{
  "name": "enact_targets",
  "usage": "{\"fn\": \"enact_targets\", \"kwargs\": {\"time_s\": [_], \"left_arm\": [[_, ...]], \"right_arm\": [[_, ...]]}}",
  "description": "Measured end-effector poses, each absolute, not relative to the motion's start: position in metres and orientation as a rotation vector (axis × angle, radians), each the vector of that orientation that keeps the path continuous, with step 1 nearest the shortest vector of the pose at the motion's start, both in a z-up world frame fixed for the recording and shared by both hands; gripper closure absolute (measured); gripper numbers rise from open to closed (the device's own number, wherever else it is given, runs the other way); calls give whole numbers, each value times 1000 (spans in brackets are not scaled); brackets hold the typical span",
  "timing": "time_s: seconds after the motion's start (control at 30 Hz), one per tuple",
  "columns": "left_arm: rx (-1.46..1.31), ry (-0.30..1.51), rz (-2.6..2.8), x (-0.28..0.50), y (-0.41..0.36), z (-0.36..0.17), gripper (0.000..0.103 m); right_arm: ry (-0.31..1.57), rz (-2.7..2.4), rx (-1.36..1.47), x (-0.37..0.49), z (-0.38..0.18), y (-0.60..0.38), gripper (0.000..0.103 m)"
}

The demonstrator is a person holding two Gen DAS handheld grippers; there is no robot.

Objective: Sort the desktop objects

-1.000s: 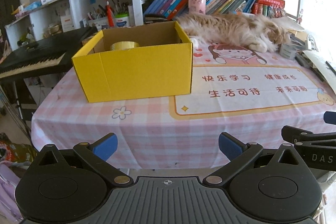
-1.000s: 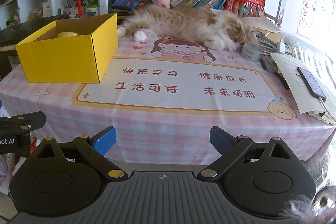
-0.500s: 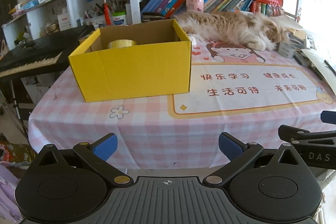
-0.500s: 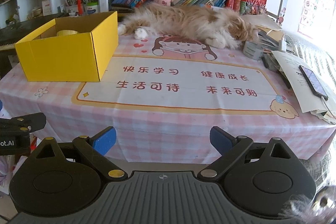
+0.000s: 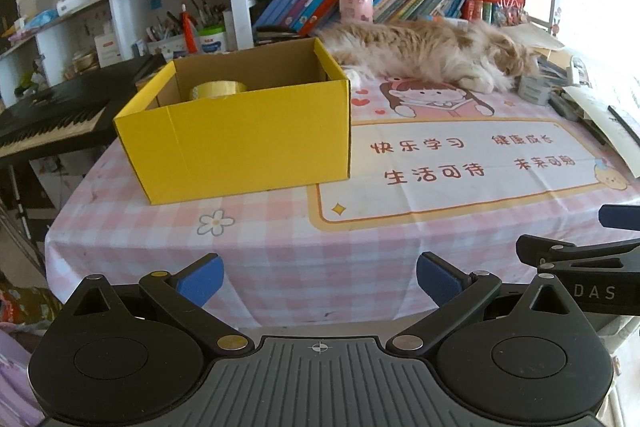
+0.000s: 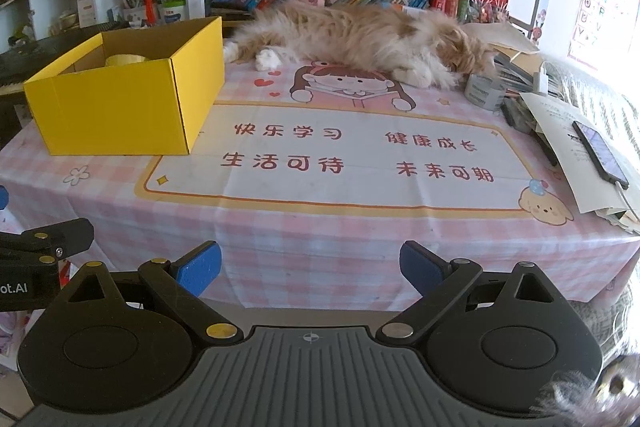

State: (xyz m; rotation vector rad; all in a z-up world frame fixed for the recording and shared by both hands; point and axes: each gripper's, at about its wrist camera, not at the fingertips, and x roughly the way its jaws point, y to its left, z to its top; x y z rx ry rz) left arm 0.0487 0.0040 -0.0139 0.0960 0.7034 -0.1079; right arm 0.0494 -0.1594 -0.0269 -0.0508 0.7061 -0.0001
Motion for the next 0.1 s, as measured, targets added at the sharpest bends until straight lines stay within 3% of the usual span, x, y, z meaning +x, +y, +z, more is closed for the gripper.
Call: {"fn": "enact_targets", "kwargs": {"time_s": [0.1], "left_arm": [[99, 709, -104, 52, 5, -14, 0]], "right_arm": [[712, 1, -51, 53, -29, -159, 7]]}}
